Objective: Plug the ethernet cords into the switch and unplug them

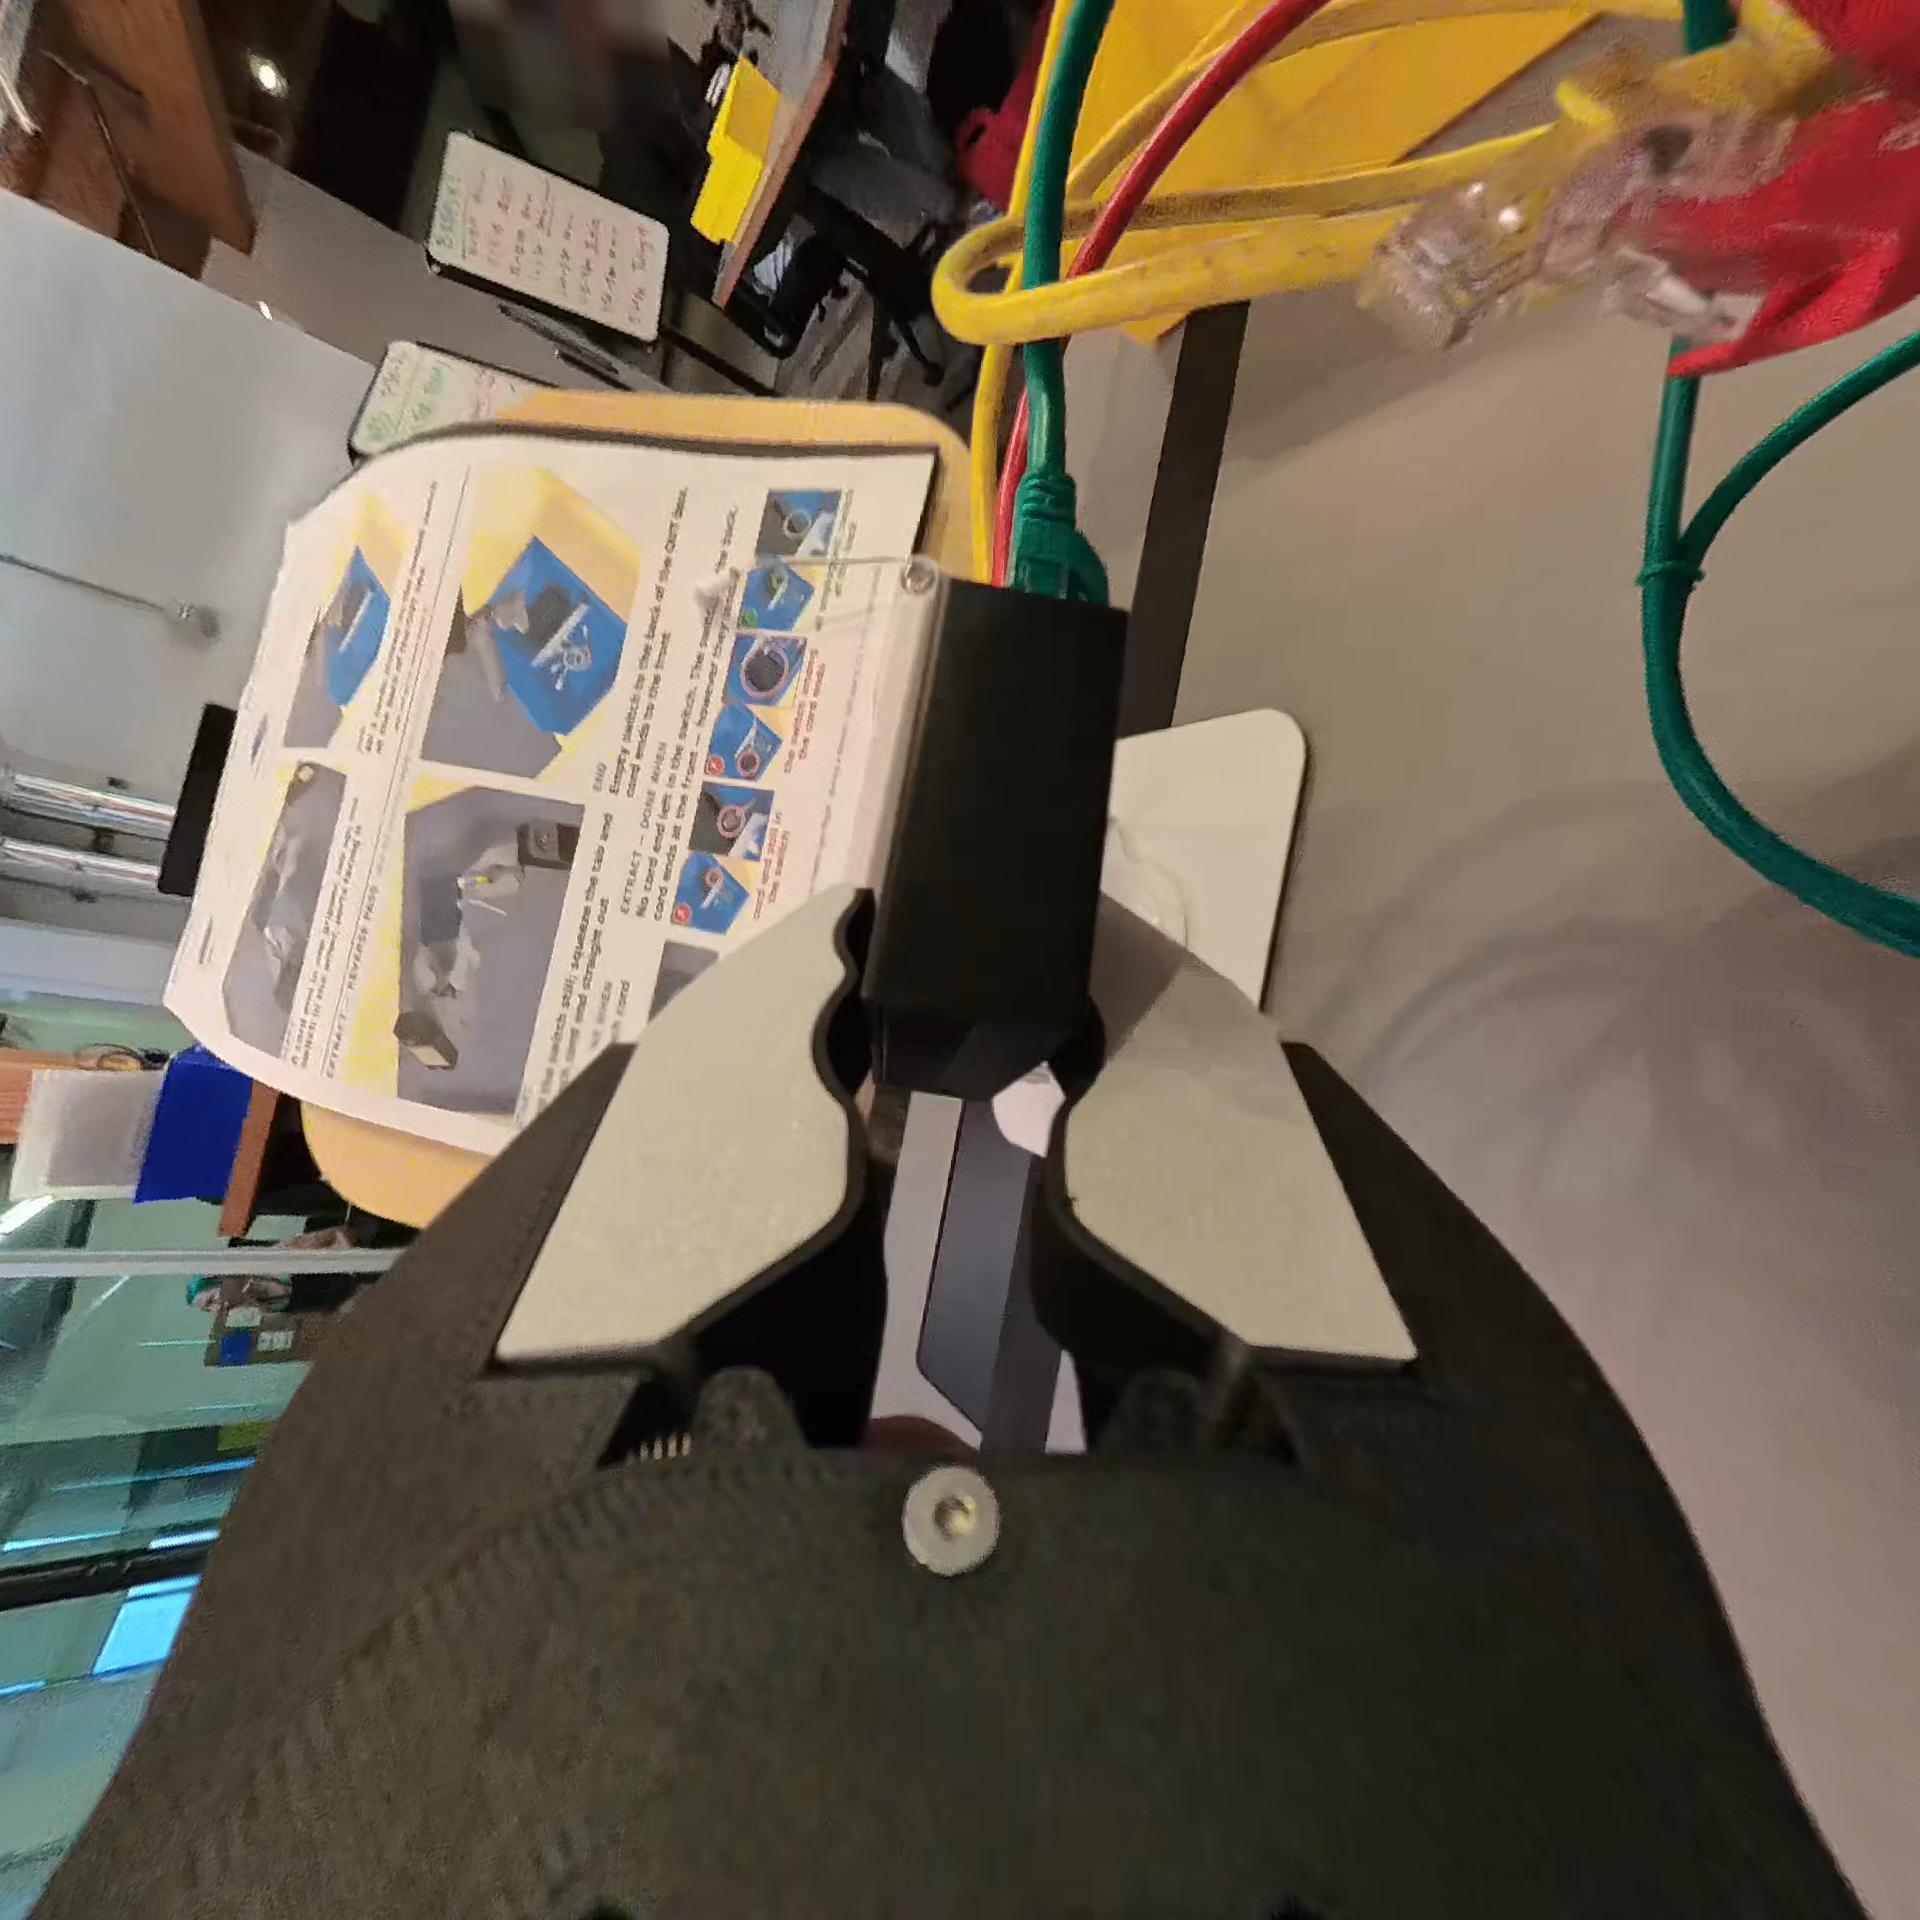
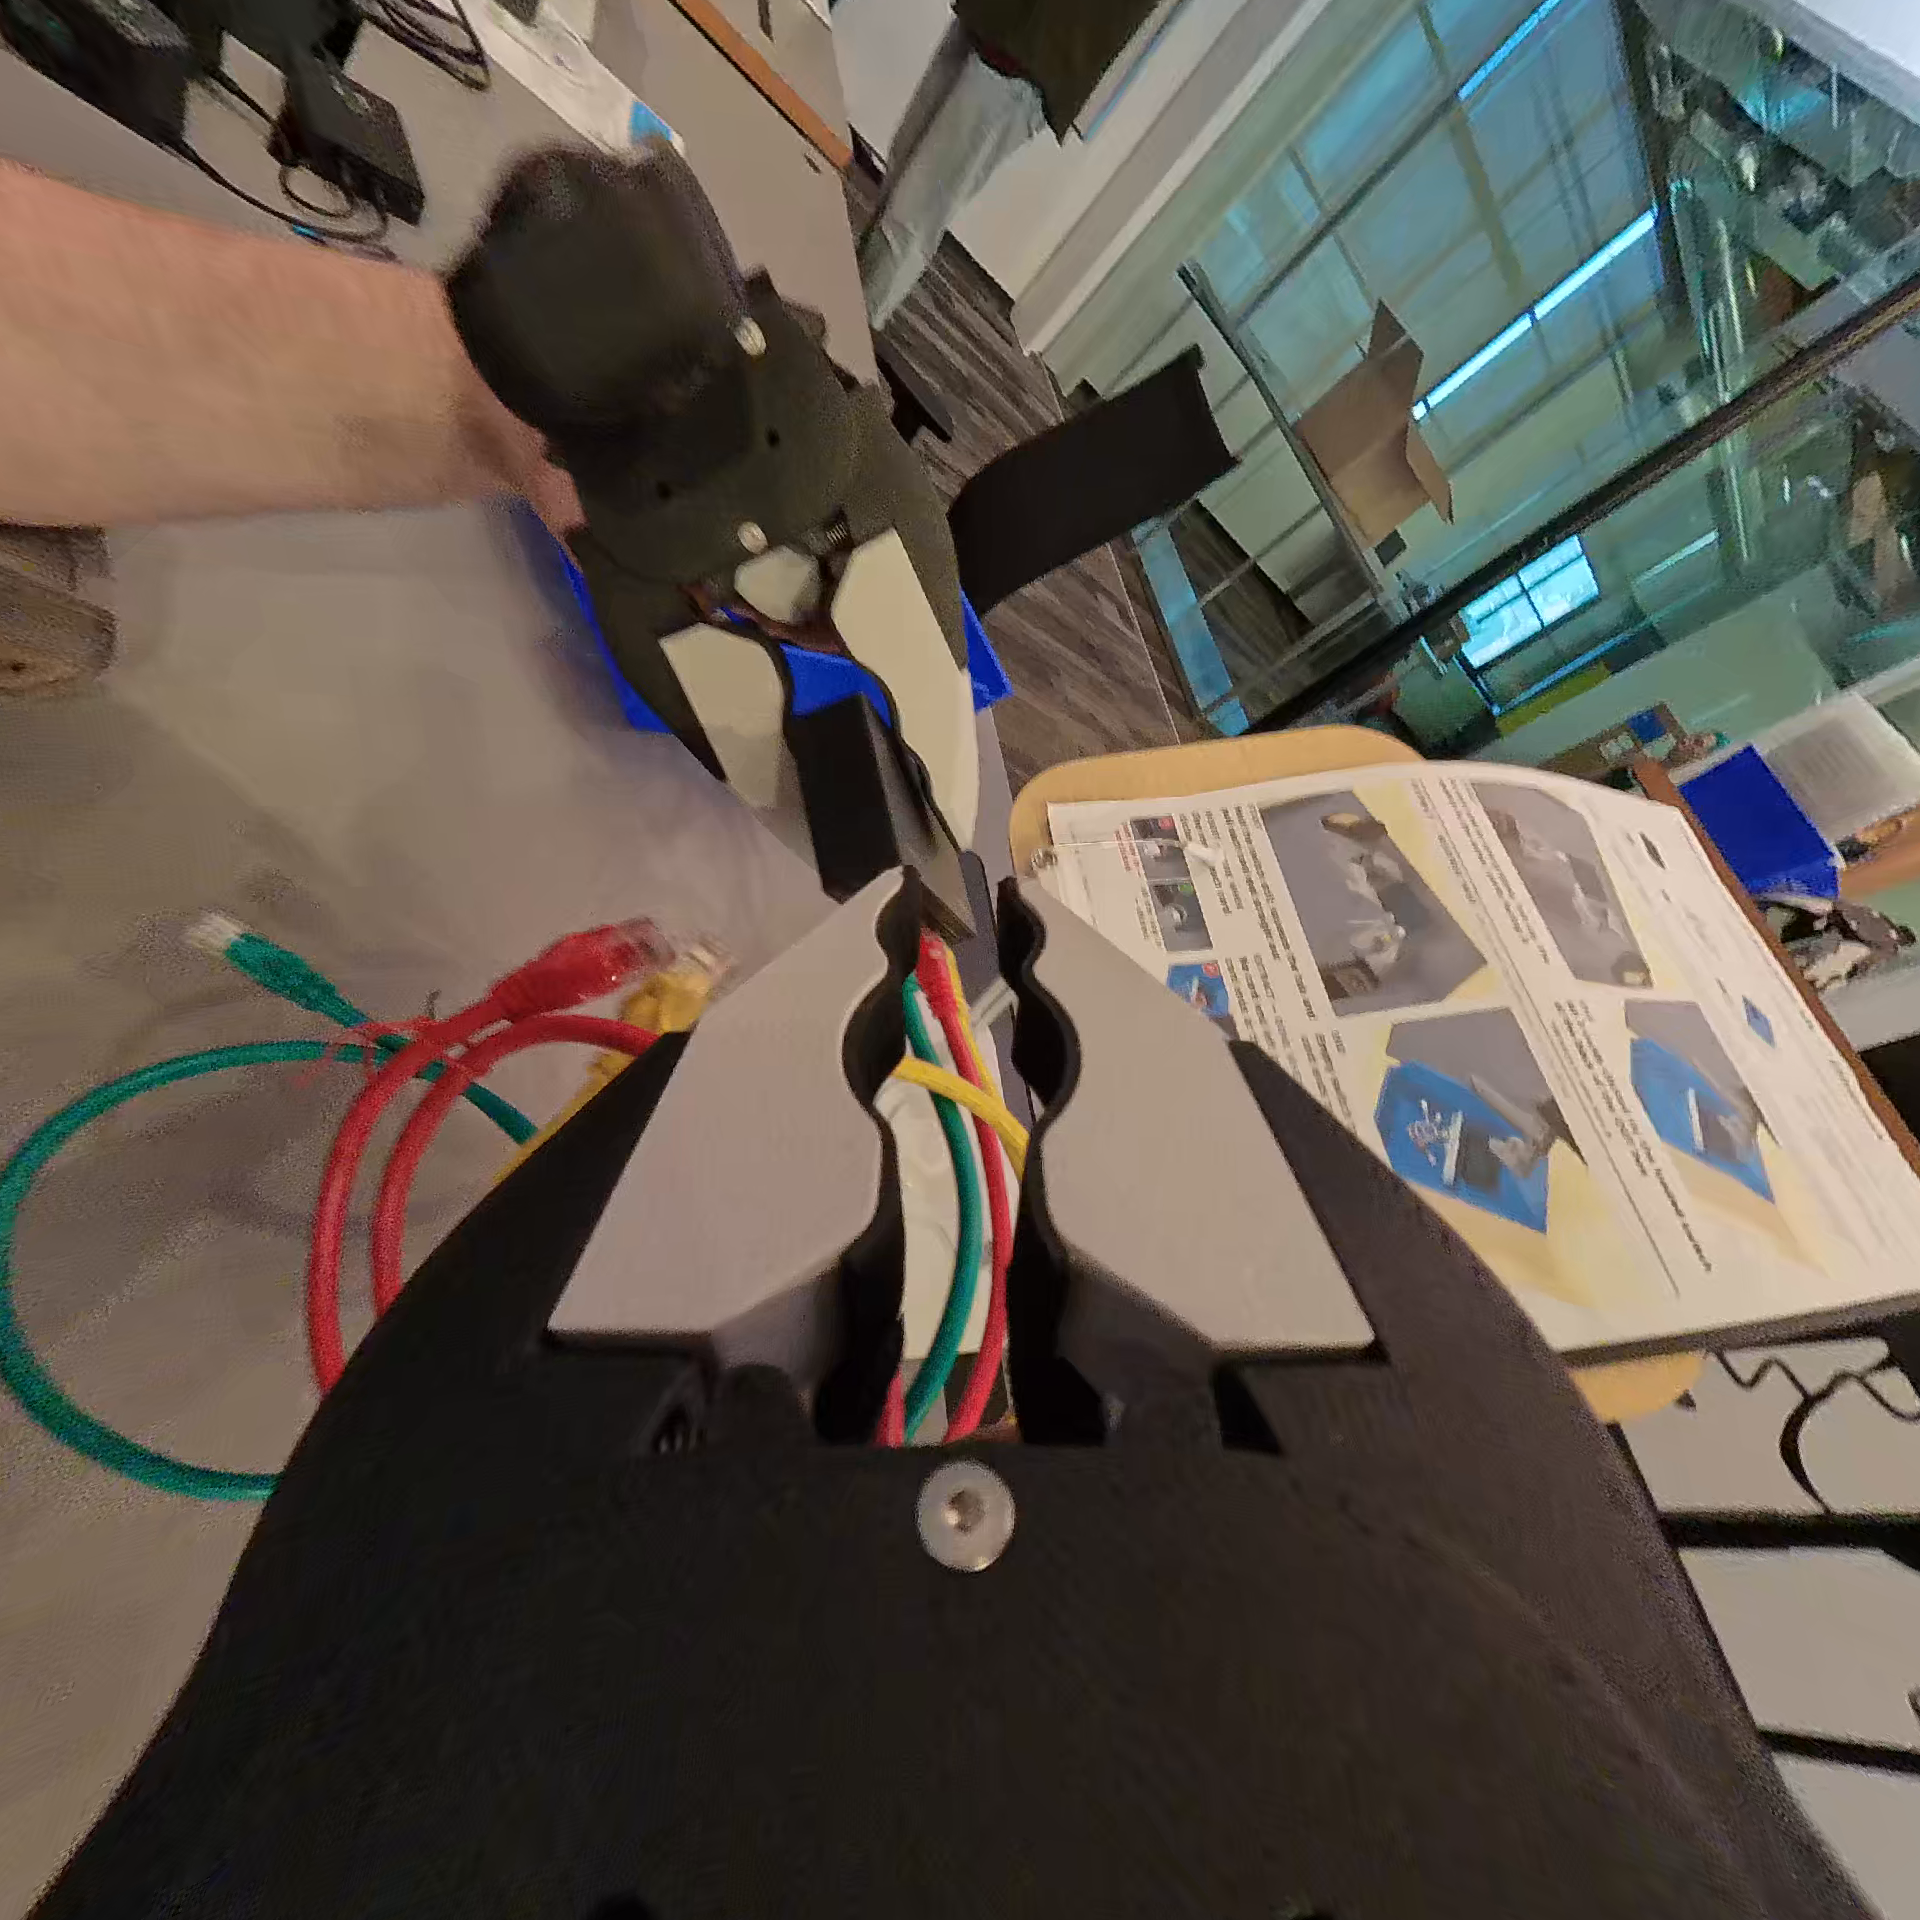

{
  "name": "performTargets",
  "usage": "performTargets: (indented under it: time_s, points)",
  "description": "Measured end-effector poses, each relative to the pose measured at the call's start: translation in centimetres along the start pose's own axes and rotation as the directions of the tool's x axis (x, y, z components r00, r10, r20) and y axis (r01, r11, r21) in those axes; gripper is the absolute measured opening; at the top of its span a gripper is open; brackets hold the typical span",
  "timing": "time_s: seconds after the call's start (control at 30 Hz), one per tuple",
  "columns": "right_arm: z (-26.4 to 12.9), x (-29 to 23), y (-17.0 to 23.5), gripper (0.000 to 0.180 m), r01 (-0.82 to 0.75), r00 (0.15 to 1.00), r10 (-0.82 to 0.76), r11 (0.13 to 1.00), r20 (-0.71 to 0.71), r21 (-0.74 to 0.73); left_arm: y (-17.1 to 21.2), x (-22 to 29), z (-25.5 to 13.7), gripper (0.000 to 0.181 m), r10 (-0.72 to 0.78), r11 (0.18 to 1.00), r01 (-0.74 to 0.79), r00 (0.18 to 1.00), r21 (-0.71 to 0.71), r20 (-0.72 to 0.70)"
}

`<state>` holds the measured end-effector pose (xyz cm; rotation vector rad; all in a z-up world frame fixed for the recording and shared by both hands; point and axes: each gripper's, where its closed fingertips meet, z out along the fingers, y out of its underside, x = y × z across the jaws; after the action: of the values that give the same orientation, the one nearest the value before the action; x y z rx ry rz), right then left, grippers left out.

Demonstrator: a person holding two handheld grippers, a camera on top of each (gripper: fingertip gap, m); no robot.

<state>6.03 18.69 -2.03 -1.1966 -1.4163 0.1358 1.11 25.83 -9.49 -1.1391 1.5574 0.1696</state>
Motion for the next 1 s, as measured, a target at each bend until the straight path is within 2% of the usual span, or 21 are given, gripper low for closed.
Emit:
performTargets:
  time_s: [0.13, 0.27, 0.37, 0.5, 0.73, 0.87, 1.0]
  points:
    - [1.0, -1.4, -2.0, 0.003, 0.061, 0.998, -0.062, 0.998, 0.026, 0.017, 1.6, -0.2, -0.1, 0.031, -0.024, 0.999, 0.023, 1.000, -0.049, -0.004]
    - [3.9, -2.9, -0.3, 0.003, 0.137, 0.989, -0.129, 0.982, 0.069, -0.129, 2.4, -0.4, -0.4, 0.031, -0.056, 0.995, 0.054, 0.998, -0.079, -0.015]
    - [5.6, -2.9, 0.4, 0.017, 0.148, 0.989, -0.143, 0.978, 0.048, -0.148, 2.4, -0.5, -0.7, 0.031, -0.064, 0.995, 0.062, 0.998, -0.078, -0.020]
    - [6.8, -3.2, 2.2, 0.019, 0.156, 0.987, -0.146, 0.968, 0.063, -0.195, 2.4, -0.6, -0.9, 0.031, -0.071, 0.994, 0.069, 0.997, -0.081, -0.021]
    - [6.0, -1.8, 3.4, 0.028, 0.096, 0.995, -0.093, 0.980, 0.026, -0.174, 2.1, -0.3, -1.1, 0.030, -0.098, 0.994, 0.096, 0.994, -0.042, -0.055]
    - [5.8, -1.6, 4.3, 0.043, 0.110, 0.994, -0.108, 0.968, 0.021, -0.226, 1.9, 0.5, -0.7, 0.030, -0.144, 0.990, 0.143, 0.983, -0.018, -0.113]
    - [6.3, -1.9, 4.2, 0.079, 0.157, 0.987, -0.158, 0.953, 0.017, -0.261, 1.9, 1.7, 0.3, 0.029, -0.320, 0.942, 0.335, 0.915, 0.022, -0.245]
